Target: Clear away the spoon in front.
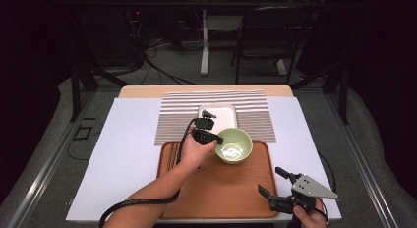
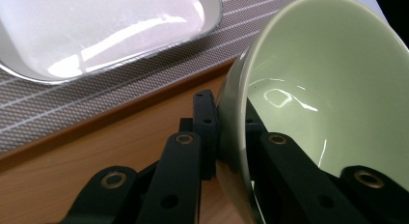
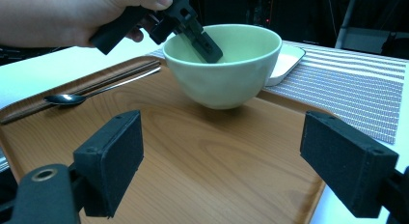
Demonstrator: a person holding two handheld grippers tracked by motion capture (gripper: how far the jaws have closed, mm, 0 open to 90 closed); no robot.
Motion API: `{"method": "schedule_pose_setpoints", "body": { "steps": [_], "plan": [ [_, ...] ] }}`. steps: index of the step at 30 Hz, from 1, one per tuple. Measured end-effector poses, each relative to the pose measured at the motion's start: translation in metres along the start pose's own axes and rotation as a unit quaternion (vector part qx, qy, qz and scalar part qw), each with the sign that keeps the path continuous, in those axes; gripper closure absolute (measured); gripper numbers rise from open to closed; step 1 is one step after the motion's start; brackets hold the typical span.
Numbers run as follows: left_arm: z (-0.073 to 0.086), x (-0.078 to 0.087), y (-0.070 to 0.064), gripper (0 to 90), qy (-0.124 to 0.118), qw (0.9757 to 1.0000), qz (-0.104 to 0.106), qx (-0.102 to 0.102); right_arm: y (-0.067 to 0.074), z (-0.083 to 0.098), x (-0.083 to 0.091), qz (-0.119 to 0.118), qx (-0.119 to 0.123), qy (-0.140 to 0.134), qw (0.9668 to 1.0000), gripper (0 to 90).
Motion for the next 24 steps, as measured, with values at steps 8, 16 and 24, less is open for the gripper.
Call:
{"method": "schedule_pose_setpoints", "body": {
  "steps": [8,16,24],
  "plan": [
    [0.009,-0.01,-0.012,83.5,0.01,0.9999,0.005,-0.011,0.0,0.0,0.0,-0.001,0.0,0.0,1.0,14.6],
    [0.016,-0.018,-0.022,83.5,0.017,0.9996,0.015,-0.018,0.0,0.0,0.0,-0.001,0.001,-0.001,1.0,14.6],
    [0.02,-0.023,-0.033,83.5,0.019,0.9992,0.023,-0.027,0.001,0.0,0.0,-0.002,0.002,-0.002,1.0,14.6]
  ]
}}
Point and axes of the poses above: each handheld gripper's, and its own axes: x roughly backward along the jaws, z roughly out of its underside, y roughly to its left, the point moved 10 cm from there along -x, roughly forward along the jaws, and after that the axes turned 8 degrees about x, right-handed, at the moved point
